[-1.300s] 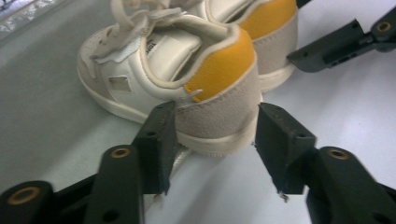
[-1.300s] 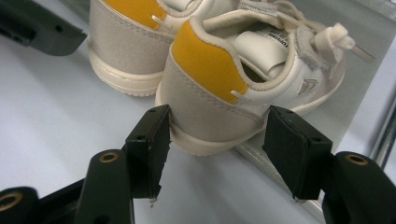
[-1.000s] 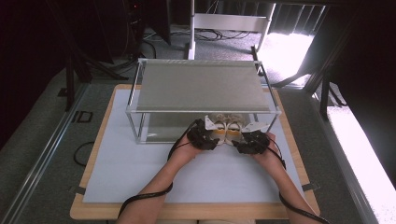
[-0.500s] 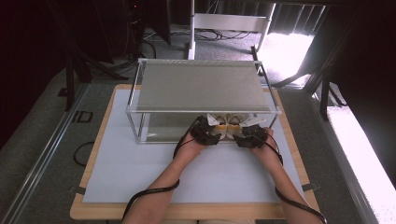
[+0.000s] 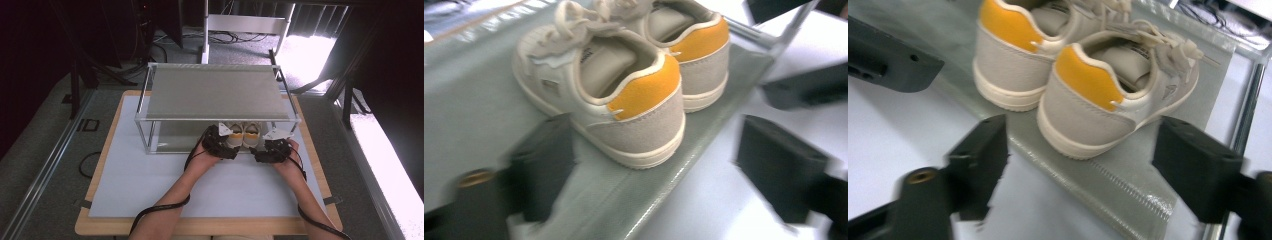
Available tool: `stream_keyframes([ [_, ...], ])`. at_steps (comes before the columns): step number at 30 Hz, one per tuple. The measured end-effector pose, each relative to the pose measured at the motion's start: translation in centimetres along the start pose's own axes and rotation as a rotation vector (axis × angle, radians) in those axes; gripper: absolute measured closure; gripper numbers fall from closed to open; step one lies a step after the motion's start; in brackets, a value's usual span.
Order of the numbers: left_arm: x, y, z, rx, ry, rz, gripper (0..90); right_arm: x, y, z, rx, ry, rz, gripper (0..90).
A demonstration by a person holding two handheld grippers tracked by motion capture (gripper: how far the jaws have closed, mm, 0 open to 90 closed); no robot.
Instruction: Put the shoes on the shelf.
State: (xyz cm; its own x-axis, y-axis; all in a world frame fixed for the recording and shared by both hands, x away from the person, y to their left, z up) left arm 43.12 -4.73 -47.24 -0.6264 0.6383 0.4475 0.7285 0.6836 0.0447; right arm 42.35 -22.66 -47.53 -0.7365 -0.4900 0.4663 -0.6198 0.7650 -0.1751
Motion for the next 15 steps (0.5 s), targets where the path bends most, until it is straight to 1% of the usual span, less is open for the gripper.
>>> stream_keyframes([
  [1, 0.3, -0.2, 0.0, 0.013, -0.007, 0.008, 13.3, 0.4, 0.2, 0.0, 0.003, -0.014, 0.000, 20.0],
  [2, 0.4, -0.3, 0.0, 0.011, -0.013, 0.012, 12.4, 0.7, 0.3, 0.0, -0.015, -0.035, 0.006, 18.8],
  [3, 0.6, -0.4, 0.0, 0.005, -0.014, 0.017, 10.1, 1.0, 0.5, 0.0, -0.044, -0.051, -0.005, 17.6],
  [4, 0.8, -0.5, 0.1, 0.005, -0.021, 0.024, 8.3, 1.3, 0.8, 0.0, -0.062, -0.064, -0.030, 15.3],
  [6, 1.3, -0.7, 0.2, 0.004, -0.034, 0.035, 8.3, 1.7, 1.2, 0.1, -0.067, -0.078, -0.037, 13.8],
  [7, 1.5, -0.8, 0.3, 0.000, -0.043, 0.039, 8.3, 2.0, 1.6, 0.2, -0.082, -0.094, -0.058, 13.8],
  [9, 1.9, -1.0, 0.5, 0.000, -0.064, 0.058, 8.3, 2.3, 1.9, 0.3, -0.090, -0.121, -0.064, 13.8],
  [10, 2.1, -1.1, 0.6, -0.003, -0.076, 0.063, 8.3, 2.4, 2.0, 0.6, -0.099, -0.118, -0.075, 13.7],
  [11, 2.3, -1.2, 0.7, -0.007, -0.087, 0.066, 8.2, 2.4, 2.0, 0.8, -0.108, -0.101, -0.078, 13.6],
  [12, 2.5, -1.3, 0.9, -0.011, -0.083, 0.063, 8.3, 2.4, 2.0, 1.1, -0.109, -0.097, -0.076, 13.5],
  [13, 2.6, -1.3, 1.1, -0.010, -0.089, 0.063, 8.3, 2.4, 2.1, 1.3, -0.106, -0.101, -0.079, 12.5],
  [14, 2.8, -1.4, 1.3, -0.003, -0.091, 0.066, 8.3, 2.5, 2.1, 1.6, -0.101, -0.101, -0.070, 12.3],
  [15, 2.9, -1.4, 1.7, -0.005, -0.088, 0.065, 8.3, 2.5, 2.0, 1.9, -0.093, -0.094, -0.066, 12.3],
])
Point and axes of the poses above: each handheld gripper's, and its own axes: x roughly backward along the jaws, z roughly out of its underside, y roughly to its left, the point moved 5 cm from there along -x, roughly forward along the jaws, and after that the axes turned 10 degrees about -y, right-handed, at the moved point
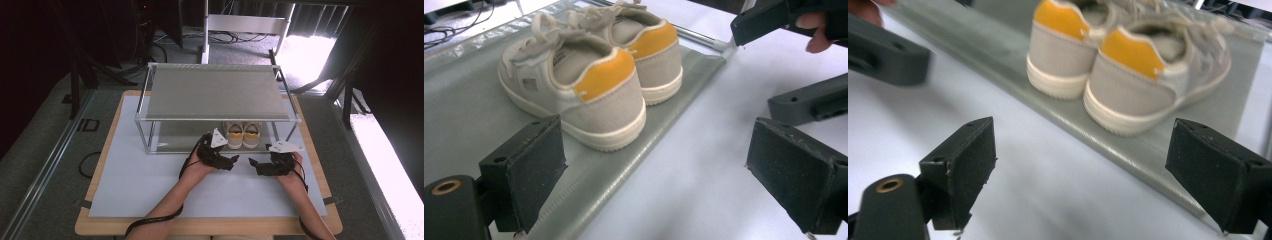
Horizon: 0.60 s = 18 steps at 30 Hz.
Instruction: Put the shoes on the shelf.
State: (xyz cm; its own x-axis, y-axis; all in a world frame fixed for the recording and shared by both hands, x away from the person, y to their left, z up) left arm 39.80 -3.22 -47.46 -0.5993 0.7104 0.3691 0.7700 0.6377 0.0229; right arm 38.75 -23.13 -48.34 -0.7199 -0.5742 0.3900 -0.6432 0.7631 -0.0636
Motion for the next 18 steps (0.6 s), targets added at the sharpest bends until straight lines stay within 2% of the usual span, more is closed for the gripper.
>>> stream_keyframes([
  [3, 0.5, -0.1, 0.6, 0.001, 0.000, -0.004, 8.3, 0.2, -0.1, 0.7, -0.020, 0.008, -0.004, 12.3],
  [5, 0.8, -0.1, 0.9, 0.004, -0.004, 0.000, 8.3, 0.4, -0.1, 1.1, -0.012, 0.020, 0.007, 12.3],
  [10, 1.7, -0.4, 1.9, -0.011, 0.012, 0.011, 8.3, 1.2, -0.2, 1.7, -0.027, 0.008, 0.017, 12.3],
  [18, 3.4, -0.1, 3.2, 0.001, -0.006, -0.027, 8.3, 2.3, -0.6, 3.2, -0.026, 0.000, 0.056, 12.3],
])
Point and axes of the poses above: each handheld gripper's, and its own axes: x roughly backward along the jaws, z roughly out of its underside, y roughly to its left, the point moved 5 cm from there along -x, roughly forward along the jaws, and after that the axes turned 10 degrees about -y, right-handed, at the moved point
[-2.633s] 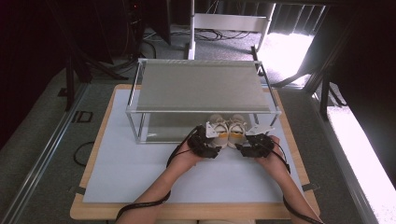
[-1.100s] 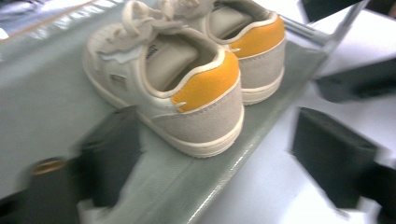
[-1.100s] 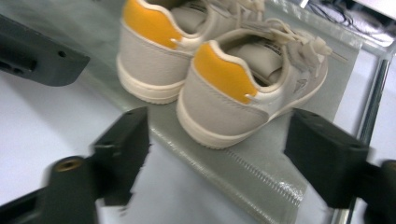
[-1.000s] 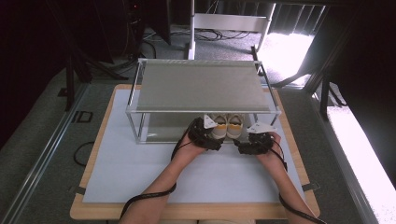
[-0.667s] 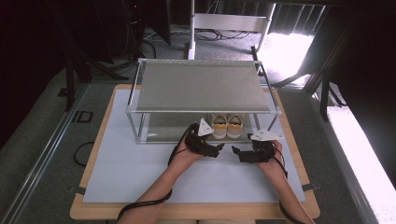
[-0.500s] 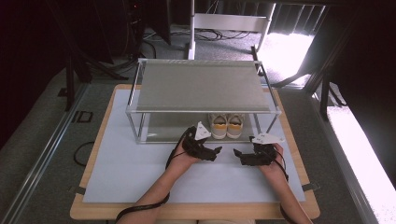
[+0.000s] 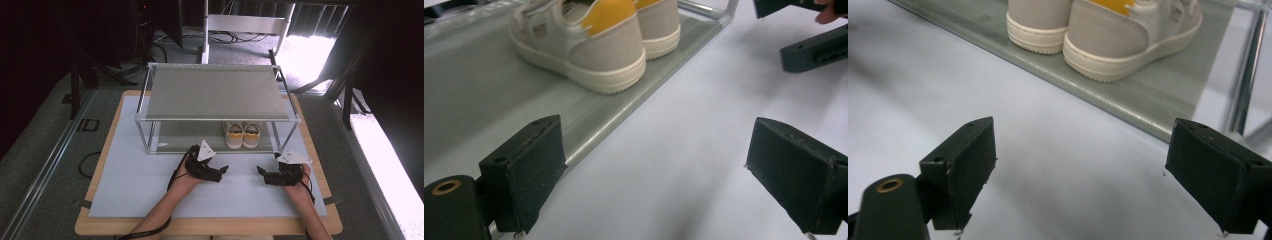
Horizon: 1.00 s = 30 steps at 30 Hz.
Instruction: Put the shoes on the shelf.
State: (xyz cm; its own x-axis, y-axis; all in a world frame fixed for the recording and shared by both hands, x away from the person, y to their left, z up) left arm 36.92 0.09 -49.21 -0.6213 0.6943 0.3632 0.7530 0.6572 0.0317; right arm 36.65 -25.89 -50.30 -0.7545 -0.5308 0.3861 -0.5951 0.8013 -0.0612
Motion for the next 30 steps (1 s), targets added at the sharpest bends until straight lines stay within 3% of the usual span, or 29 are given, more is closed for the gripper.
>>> stream_keyframes([
  [7, 1.1, 0.2, 0.7, 0.009, -0.007, -0.004, 8.3, 1.0, -0.7, 0.7, -0.008, 0.011, 0.020, 12.3],
  [10, 1.5, 0.2, 1.1, -0.011, -0.001, -0.018, 8.3, 1.5, -1.0, 0.9, -0.005, 0.004, 0.032, 12.3],
  [17, 1.9, 0.1, 2.1, -0.012, -0.002, -0.038, 8.3, 2.4, -1.4, 1.2, -0.003, -0.011, 0.071, 12.3],
  [24, 2.4, 0.2, 2.5, 0.003, -0.045, -0.061, 8.3, 2.5, -1.4, 1.4, 0.001, -0.019, 0.072, 12.3],
  [30, 2.4, 0.1, 2.5, -0.005, -0.048, -0.084, 8.3, 2.5, -1.3, 1.4, 0.007, -0.014, 0.070, 12.4],
])
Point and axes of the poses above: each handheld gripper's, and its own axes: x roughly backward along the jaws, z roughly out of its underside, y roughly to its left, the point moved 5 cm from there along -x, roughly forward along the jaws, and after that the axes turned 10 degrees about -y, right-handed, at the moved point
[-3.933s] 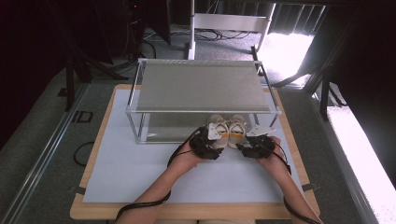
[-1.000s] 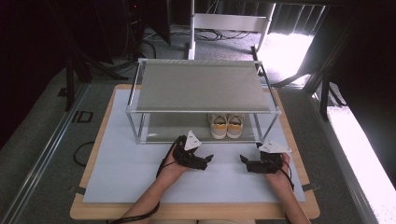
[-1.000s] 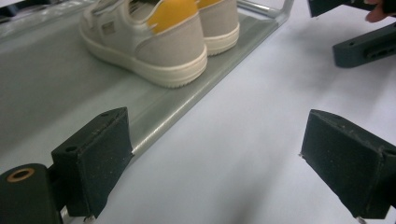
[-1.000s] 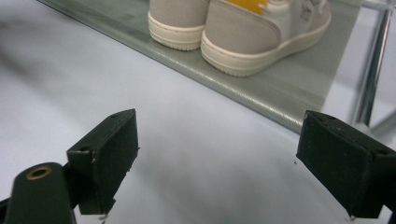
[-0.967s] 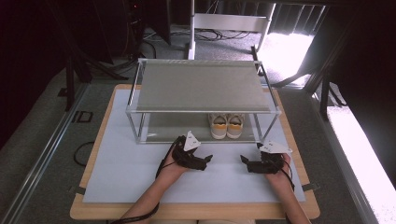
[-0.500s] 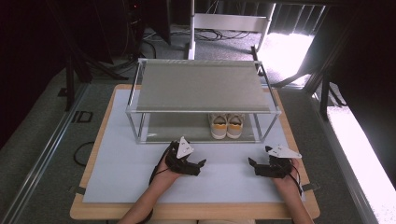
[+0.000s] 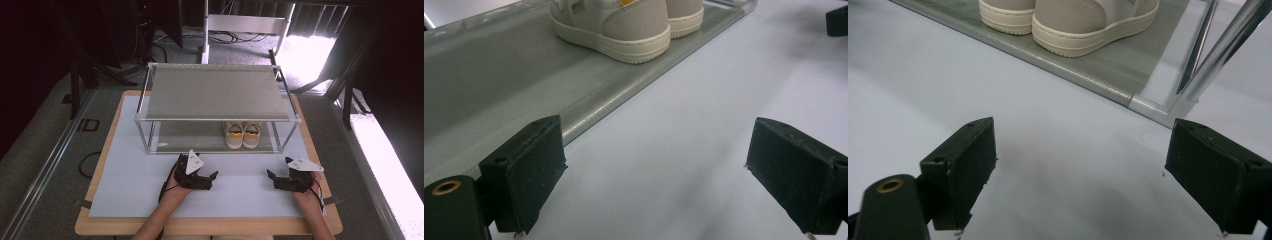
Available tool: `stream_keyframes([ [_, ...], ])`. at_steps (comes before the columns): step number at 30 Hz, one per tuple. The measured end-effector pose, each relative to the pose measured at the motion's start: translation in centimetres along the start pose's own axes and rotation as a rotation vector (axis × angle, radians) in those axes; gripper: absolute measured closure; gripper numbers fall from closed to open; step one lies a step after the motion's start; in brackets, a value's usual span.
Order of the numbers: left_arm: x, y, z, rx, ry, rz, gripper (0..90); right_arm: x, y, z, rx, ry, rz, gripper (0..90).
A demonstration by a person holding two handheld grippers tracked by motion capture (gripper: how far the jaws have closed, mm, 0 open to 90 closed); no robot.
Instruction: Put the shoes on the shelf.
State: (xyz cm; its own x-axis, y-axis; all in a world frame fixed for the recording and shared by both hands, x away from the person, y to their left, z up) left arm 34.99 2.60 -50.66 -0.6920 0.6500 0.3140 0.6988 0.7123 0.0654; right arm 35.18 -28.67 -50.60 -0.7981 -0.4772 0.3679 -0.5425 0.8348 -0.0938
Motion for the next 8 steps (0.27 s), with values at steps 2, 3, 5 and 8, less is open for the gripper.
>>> stream_keyframes([
  [2, -0.14, -0.14, 0.05, -0.017, 0.017, 0.003, 8.3, -0.03, -0.04, 0.02, -0.003, 0.004, 0.000, 12.4],
  [3, -0.16, -0.20, 0.05, -0.019, 0.018, 0.007, 8.3, -0.06, -0.07, 0.03, -0.005, 0.005, 0.000, 12.4],
  [5, -0.20, -0.28, 0.07, -0.029, 0.022, 0.007, 8.3, -0.10, -0.09, 0.05, -0.010, 0.010, -0.004, 12.5],
  [8, -0.21, -0.36, 0.07, -0.034, 0.021, 0.010, 8.3, -0.11, -0.09, 0.06, -0.011, 0.012, -0.002, 12.5],
])
Point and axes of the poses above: each handheld gripper's, and its own axes: x roughly backward along the jaws, z roughly out of its underside, y roughly to its left, the point moved 5 cm from there along -x, roughly forward along the jaws, and after that the axes turned 10 degrees about -y, right-handed, at the moved point
